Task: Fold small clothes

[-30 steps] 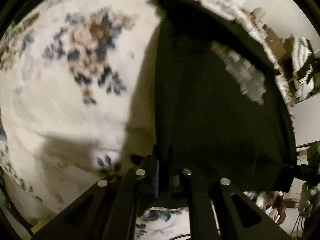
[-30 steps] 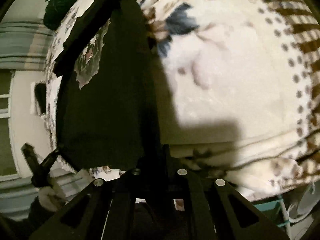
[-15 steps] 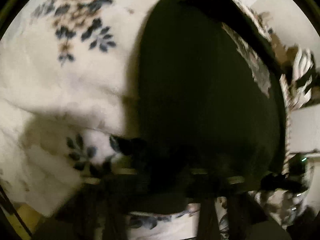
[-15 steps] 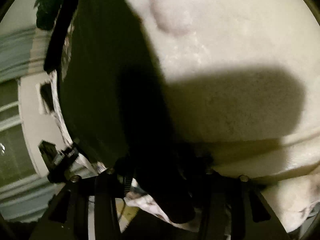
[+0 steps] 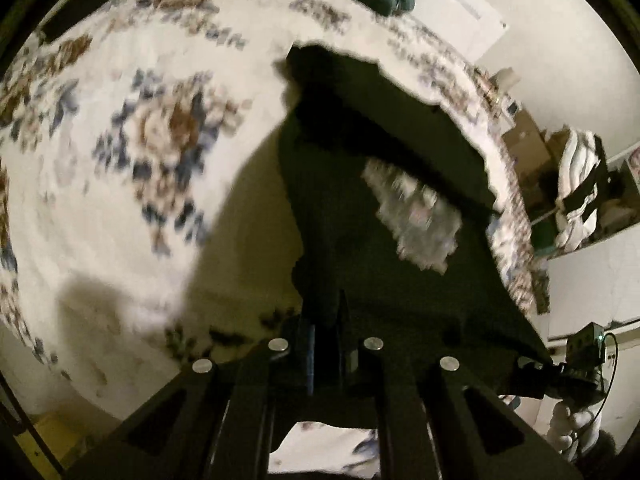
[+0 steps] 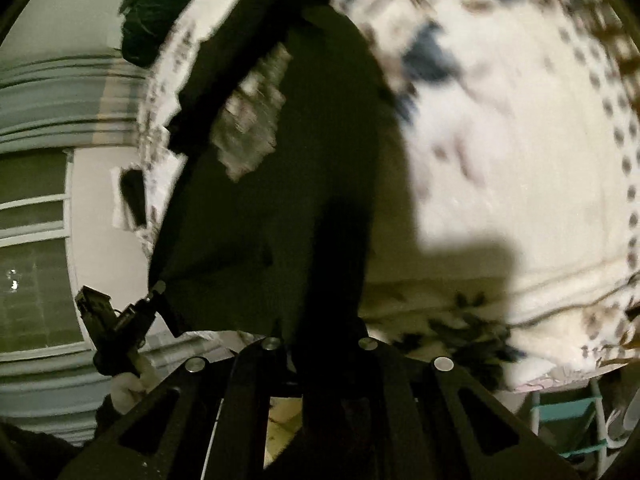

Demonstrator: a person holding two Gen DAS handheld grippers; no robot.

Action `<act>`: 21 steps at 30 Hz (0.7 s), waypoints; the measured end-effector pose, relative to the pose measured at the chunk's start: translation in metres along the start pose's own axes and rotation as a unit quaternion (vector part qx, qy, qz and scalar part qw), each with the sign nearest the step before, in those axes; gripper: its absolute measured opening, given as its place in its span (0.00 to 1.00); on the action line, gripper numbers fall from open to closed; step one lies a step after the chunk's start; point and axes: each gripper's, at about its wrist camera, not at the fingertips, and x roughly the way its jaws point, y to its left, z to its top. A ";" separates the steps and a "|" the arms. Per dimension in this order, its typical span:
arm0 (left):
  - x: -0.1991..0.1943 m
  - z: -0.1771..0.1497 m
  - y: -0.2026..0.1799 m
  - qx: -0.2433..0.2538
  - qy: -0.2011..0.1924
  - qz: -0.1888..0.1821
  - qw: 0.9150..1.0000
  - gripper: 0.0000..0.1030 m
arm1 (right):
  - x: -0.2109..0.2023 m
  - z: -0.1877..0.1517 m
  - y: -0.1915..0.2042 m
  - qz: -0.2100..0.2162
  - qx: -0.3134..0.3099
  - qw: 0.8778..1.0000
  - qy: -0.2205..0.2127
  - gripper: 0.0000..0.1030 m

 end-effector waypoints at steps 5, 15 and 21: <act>-0.013 0.058 -0.010 -0.021 -0.033 -0.027 0.999 0.05 | -0.043 0.042 0.038 0.027 -0.002 0.998 -0.049 0.08; 0.035 0.208 -0.035 -0.024 -0.084 -0.076 0.993 0.05 | -0.047 0.176 0.122 0.025 -0.026 0.991 -0.132 0.08; 0.119 0.295 -0.039 -0.039 -0.063 -0.075 0.994 0.05 | 0.002 0.277 0.132 0.004 0.000 0.988 -0.154 0.08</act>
